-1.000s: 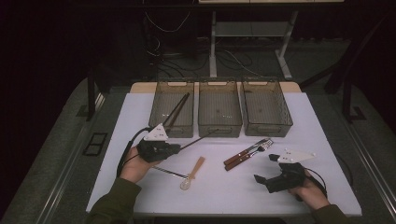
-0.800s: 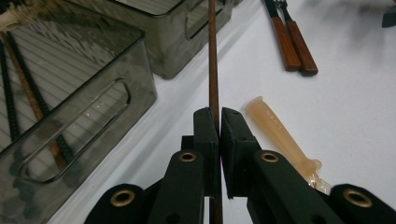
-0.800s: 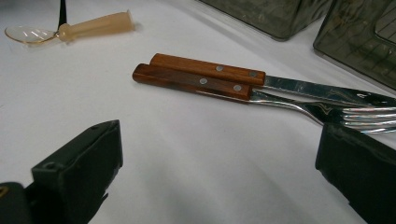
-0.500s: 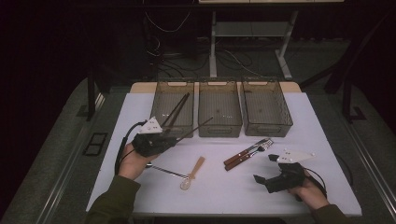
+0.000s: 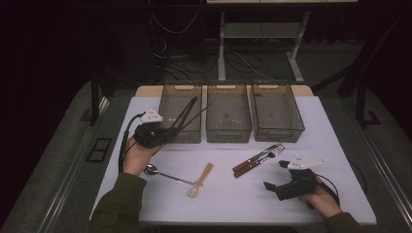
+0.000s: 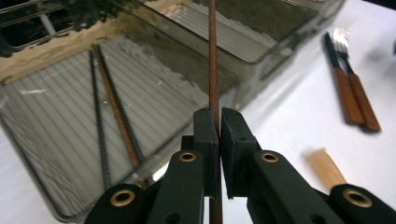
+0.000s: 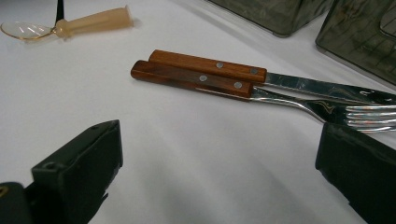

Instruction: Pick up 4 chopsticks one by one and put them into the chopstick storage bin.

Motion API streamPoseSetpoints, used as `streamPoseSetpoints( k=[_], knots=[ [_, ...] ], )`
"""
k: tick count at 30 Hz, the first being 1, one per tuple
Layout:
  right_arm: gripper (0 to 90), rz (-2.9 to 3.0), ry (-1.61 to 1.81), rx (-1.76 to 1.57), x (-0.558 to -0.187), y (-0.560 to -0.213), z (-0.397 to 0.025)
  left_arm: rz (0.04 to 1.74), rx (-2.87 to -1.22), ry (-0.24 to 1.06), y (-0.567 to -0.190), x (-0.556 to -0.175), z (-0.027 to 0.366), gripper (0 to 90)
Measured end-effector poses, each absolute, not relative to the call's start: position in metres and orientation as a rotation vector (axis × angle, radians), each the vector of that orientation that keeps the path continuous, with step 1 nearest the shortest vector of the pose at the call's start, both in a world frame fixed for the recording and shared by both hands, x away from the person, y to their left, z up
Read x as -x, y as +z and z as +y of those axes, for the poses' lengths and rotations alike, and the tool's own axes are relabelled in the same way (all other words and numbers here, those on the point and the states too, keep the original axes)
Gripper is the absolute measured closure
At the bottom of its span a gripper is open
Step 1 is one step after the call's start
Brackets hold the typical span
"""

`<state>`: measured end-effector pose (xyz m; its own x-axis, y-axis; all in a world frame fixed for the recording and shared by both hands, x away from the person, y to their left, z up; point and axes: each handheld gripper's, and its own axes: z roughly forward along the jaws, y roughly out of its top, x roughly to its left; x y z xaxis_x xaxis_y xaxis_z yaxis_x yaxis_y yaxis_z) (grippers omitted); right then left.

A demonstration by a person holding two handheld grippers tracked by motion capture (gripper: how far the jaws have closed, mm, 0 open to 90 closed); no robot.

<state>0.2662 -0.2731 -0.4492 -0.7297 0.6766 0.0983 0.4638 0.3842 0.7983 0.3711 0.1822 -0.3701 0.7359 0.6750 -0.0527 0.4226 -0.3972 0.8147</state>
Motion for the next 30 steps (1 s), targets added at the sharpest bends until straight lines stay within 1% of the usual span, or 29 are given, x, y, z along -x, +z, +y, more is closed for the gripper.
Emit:
streamPoseSetpoints(
  k=[15,24,30],
  knots=[
    [0.9,2.401,1.267,-1.005,-0.266,-0.449,-0.273,1.051,-2.014,0.395,-0.361,-0.428,0.182,85.0],
    [0.9,2.4,1.273,-0.999,-0.266,-0.449,-0.273,1.208,-1.946,0.37,-0.37,-0.462,0.173,85.0],
    [0.9,2.4,1.287,-0.994,-0.265,-0.448,-0.273,1.29,-1.95,0.371,-0.376,-0.481,0.175,84.9]
  ],
)
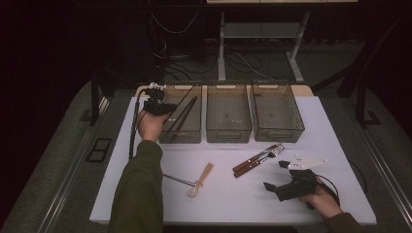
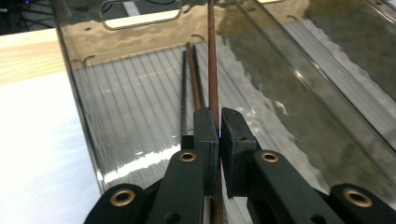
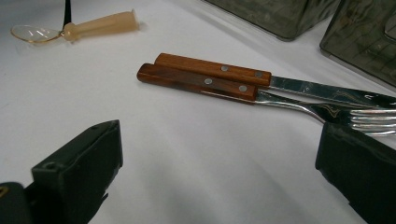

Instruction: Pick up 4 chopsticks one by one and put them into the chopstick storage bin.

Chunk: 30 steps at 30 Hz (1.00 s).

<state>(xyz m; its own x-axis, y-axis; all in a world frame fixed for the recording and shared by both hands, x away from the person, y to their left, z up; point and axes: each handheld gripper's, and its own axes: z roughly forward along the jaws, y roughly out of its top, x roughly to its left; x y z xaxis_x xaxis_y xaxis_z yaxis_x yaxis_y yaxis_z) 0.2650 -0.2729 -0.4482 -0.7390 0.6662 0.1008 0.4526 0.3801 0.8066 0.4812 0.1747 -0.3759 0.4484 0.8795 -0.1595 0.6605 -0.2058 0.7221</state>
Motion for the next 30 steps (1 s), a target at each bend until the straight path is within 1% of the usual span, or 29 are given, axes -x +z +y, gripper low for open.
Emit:
streamPoseSetpoints(
  k=[4,6,7,10,15,20,28,30],
  knots=[
    [0.9,2.402,1.293,-0.99,-0.264,-0.448,-0.273,1.295,-1.94,0.383,-0.38,-0.487,0.176,84.8],
    [0.9,2.402,1.295,-0.989,-0.264,-0.448,-0.273,1.299,-1.919,0.366,-0.382,-0.488,0.177,82.5],
    [0.9,2.403,1.296,-0.988,-0.264,-0.448,-0.273,1.298,-1.926,0.397,-0.382,-0.488,0.176,73.5],
    [0.9,2.402,1.296,-0.988,-0.264,-0.448,-0.272,1.279,-1.941,0.431,-0.381,-0.486,0.175,61.1],
    [0.9,2.404,1.296,-0.98,-0.264,-0.447,-0.272,1.242,-1.935,0.425,-0.378,-0.484,0.173,48.1],
    [0.9,2.408,1.289,-0.985,-0.264,-0.448,-0.272,1.176,-1.972,0.425,-0.378,-0.479,0.169,35.4],
    [0.9,2.405,1.291,-0.998,-0.267,-0.449,-0.272,1.11,-2.003,0.431,-0.372,-0.463,0.166,26.5],
    [0.9,2.402,1.289,-1.002,-0.268,-0.449,-0.272,1.09,-2.002,0.447,-0.368,-0.456,0.164,26.4]
  ],
)
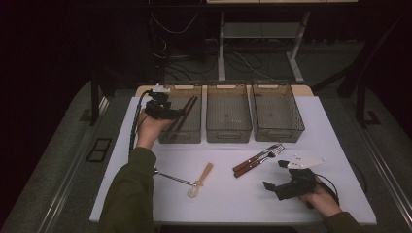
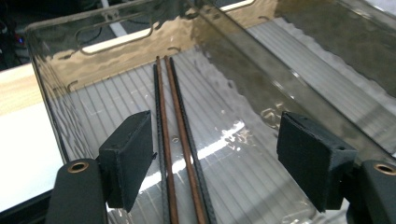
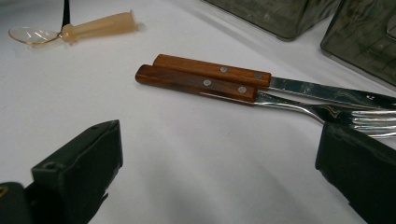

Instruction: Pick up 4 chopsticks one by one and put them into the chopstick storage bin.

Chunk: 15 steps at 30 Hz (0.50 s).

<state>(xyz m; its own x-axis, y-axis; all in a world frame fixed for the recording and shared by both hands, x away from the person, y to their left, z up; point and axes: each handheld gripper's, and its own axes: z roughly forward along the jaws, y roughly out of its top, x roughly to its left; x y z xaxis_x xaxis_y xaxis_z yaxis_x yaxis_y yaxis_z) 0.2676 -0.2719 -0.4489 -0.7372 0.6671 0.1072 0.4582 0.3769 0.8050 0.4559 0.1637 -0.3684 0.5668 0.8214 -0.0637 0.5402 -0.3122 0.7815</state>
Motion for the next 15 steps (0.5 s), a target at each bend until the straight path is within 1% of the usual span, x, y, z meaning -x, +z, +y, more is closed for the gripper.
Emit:
streamPoseSetpoints(
  k=[6,9,15],
  knots=[
    [0.9,2.414,1.275,-0.992,-0.267,-0.449,-0.271,1.064,-1.989,0.462,-0.365,-0.432,0.164,25.2],
    [0.9,2.407,1.282,-0.995,-0.266,-0.449,-0.271,1.059,-1.983,0.451,-0.369,-0.418,0.167,23.7],
    [0.9,2.404,1.278,-0.997,-0.266,-0.449,-0.272,0.992,-1.996,0.425,-0.38,-0.391,0.175,19.6]
  ],
)
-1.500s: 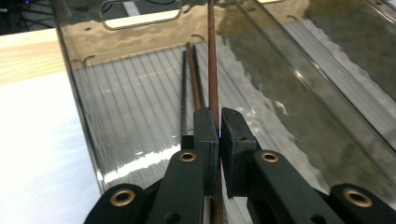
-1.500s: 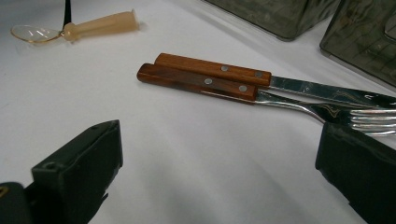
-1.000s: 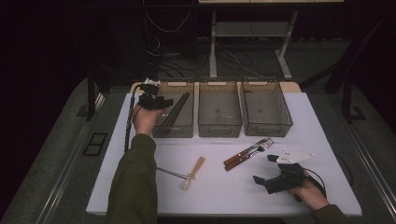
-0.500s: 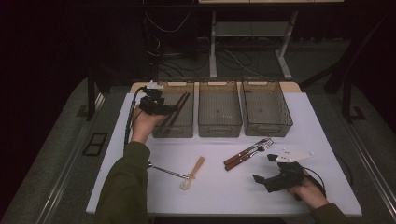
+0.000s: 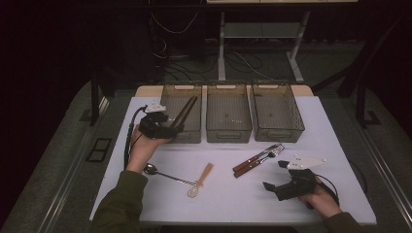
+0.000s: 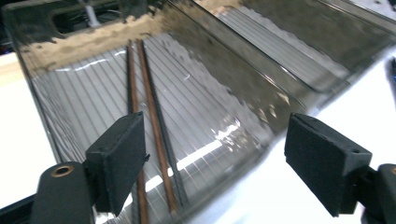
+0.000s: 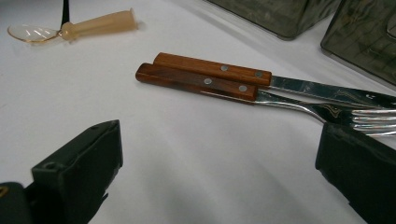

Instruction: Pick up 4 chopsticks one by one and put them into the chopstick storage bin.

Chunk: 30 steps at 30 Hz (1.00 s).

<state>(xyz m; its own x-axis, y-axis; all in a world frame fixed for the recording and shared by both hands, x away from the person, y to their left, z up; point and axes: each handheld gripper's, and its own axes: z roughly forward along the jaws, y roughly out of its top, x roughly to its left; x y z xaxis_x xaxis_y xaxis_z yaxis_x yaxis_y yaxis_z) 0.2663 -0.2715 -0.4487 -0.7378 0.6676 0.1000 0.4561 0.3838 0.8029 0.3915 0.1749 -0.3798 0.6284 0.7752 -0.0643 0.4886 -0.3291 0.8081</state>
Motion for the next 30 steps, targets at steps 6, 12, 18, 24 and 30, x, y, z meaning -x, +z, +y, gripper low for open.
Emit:
streamPoseSetpoints(
  k=[6,12,18,24,30],
  knots=[
    [0.9,2.4,1.272,-1.01,-0.267,-0.449,-0.272,0.943,-1.984,0.432,-0.395,-0.367,0.176,16.4],
    [0.9,2.398,1.273,-1.004,-0.265,-0.448,-0.272,0.904,-1.983,0.448,-0.393,-0.35,0.177,16.1],
    [0.9,2.4,1.277,-0.991,-0.264,-0.447,-0.272,0.867,-1.998,0.439,-0.394,-0.334,0.172,15.4],
    [0.9,2.399,1.275,-0.989,-0.264,-0.447,-0.272,0.836,-2.015,0.415,-0.398,-0.32,0.168,14.6],
    [0.9,2.396,1.275,-0.986,-0.263,-0.447,-0.271,0.802,-2.03,0.397,-0.401,-0.308,0.166,14.3]
  ],
)
